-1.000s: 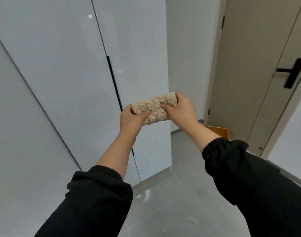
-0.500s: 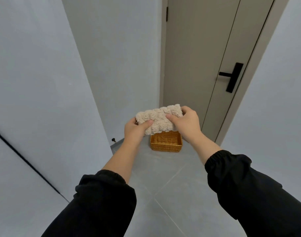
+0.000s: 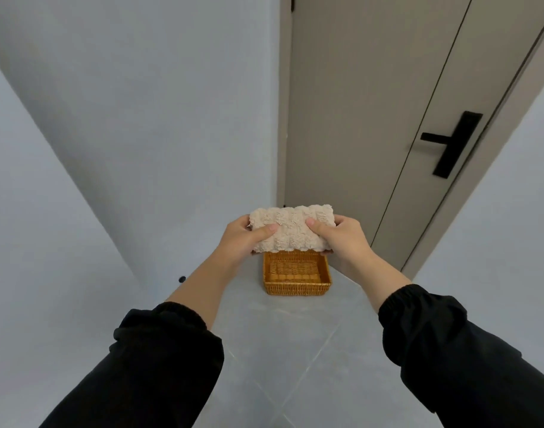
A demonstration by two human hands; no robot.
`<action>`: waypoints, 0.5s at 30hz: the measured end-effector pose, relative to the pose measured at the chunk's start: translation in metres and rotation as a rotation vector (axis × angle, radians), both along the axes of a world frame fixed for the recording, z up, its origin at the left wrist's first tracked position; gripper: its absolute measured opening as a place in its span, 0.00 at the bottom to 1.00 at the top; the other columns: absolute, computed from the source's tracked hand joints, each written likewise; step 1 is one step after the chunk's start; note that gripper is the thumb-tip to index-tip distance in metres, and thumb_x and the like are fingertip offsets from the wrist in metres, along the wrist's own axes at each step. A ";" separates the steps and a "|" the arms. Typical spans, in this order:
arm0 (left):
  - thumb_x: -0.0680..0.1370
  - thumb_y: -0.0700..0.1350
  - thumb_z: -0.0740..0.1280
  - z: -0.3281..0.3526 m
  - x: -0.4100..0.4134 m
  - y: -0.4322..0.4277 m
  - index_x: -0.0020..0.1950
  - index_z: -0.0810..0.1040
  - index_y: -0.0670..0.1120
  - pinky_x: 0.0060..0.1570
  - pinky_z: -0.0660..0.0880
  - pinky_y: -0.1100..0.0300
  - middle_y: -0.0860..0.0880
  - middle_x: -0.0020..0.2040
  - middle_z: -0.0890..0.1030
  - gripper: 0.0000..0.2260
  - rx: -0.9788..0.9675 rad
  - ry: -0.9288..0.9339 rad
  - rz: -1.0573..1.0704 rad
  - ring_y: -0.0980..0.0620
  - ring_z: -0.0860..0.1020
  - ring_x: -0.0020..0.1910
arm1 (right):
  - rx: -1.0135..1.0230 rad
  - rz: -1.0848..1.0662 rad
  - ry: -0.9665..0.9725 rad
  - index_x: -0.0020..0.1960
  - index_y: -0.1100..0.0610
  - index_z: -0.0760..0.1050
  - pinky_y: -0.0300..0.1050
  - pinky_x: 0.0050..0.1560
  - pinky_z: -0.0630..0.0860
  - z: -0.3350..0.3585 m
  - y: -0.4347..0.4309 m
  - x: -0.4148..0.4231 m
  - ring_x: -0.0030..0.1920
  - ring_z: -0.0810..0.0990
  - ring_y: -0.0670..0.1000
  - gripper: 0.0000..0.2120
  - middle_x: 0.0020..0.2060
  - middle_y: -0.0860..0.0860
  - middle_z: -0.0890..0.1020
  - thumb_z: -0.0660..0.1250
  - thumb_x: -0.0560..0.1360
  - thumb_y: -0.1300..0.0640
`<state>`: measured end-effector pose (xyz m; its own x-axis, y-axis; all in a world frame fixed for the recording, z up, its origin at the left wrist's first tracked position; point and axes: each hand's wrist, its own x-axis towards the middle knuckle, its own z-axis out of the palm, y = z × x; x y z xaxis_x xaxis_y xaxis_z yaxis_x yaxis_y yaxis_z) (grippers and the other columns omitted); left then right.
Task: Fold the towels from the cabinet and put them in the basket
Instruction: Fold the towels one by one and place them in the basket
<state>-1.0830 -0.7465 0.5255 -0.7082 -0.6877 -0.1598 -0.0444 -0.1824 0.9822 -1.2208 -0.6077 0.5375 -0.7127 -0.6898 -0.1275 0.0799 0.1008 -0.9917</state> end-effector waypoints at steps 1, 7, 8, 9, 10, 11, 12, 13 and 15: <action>0.73 0.40 0.72 0.000 -0.008 -0.019 0.57 0.78 0.47 0.51 0.79 0.53 0.49 0.54 0.83 0.14 -0.001 -0.016 -0.022 0.50 0.82 0.52 | 0.012 -0.009 -0.014 0.49 0.60 0.80 0.45 0.36 0.78 -0.001 -0.016 -0.008 0.44 0.84 0.54 0.12 0.45 0.56 0.85 0.75 0.71 0.54; 0.75 0.42 0.71 -0.003 -0.083 -0.121 0.57 0.77 0.49 0.52 0.79 0.54 0.49 0.56 0.82 0.12 0.071 -0.068 -0.154 0.50 0.81 0.54 | -0.009 -0.073 -0.174 0.52 0.62 0.79 0.54 0.50 0.81 0.002 -0.106 -0.068 0.48 0.84 0.55 0.17 0.48 0.57 0.84 0.76 0.69 0.54; 0.75 0.42 0.71 -0.004 -0.095 -0.130 0.58 0.77 0.48 0.51 0.79 0.54 0.49 0.56 0.82 0.13 0.093 -0.067 -0.176 0.50 0.81 0.54 | -0.006 -0.091 -0.189 0.51 0.62 0.78 0.51 0.49 0.81 0.002 -0.114 -0.078 0.46 0.84 0.53 0.13 0.48 0.57 0.84 0.74 0.71 0.56; 0.75 0.42 0.70 -0.007 -0.111 -0.141 0.59 0.76 0.48 0.50 0.79 0.55 0.48 0.56 0.82 0.13 0.114 -0.067 -0.195 0.51 0.81 0.54 | 0.000 -0.112 -0.202 0.51 0.61 0.78 0.49 0.45 0.82 0.002 -0.124 -0.092 0.44 0.83 0.52 0.11 0.48 0.57 0.83 0.73 0.72 0.57; 0.76 0.42 0.70 -0.009 -0.126 -0.150 0.61 0.76 0.47 0.48 0.79 0.56 0.48 0.56 0.82 0.14 0.133 -0.065 -0.208 0.51 0.81 0.54 | 0.005 -0.125 -0.209 0.50 0.61 0.77 0.47 0.40 0.82 0.002 -0.133 -0.106 0.41 0.83 0.50 0.10 0.47 0.56 0.83 0.72 0.72 0.58; 0.76 0.42 0.69 -0.011 -0.137 -0.157 0.62 0.75 0.46 0.48 0.79 0.56 0.48 0.56 0.82 0.15 0.139 -0.070 -0.215 0.51 0.81 0.54 | 0.011 -0.134 -0.208 0.51 0.62 0.77 0.43 0.33 0.80 0.000 -0.139 -0.119 0.38 0.84 0.48 0.10 0.45 0.56 0.82 0.72 0.73 0.59; 0.76 0.43 0.69 -0.015 -0.154 -0.167 0.63 0.75 0.46 0.49 0.79 0.56 0.48 0.57 0.82 0.15 0.143 -0.078 -0.215 0.51 0.81 0.54 | 0.014 -0.140 -0.212 0.52 0.63 0.76 0.39 0.29 0.78 -0.003 -0.150 -0.137 0.34 0.83 0.46 0.10 0.43 0.55 0.82 0.71 0.73 0.59; 0.77 0.43 0.69 -0.020 -0.169 -0.177 0.63 0.75 0.46 0.48 0.79 0.57 0.48 0.57 0.82 0.15 0.146 -0.087 -0.212 0.52 0.81 0.54 | 0.008 -0.140 -0.223 0.52 0.63 0.76 0.37 0.27 0.76 -0.006 -0.159 -0.152 0.31 0.83 0.45 0.09 0.40 0.55 0.82 0.71 0.74 0.60; 0.77 0.44 0.68 -0.030 -0.199 -0.197 0.63 0.75 0.47 0.47 0.78 0.58 0.49 0.56 0.82 0.15 0.150 -0.095 -0.201 0.53 0.80 0.53 | 0.011 -0.132 -0.225 0.49 0.63 0.76 0.35 0.25 0.75 -0.016 -0.181 -0.187 0.29 0.82 0.44 0.07 0.37 0.53 0.82 0.70 0.74 0.61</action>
<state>-1.2822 -0.9433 0.4953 -0.8050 -0.4983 -0.3219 -0.1855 -0.3040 0.9344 -1.4076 -0.7883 0.5210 -0.7492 -0.5906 -0.2997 0.3115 0.0851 -0.9464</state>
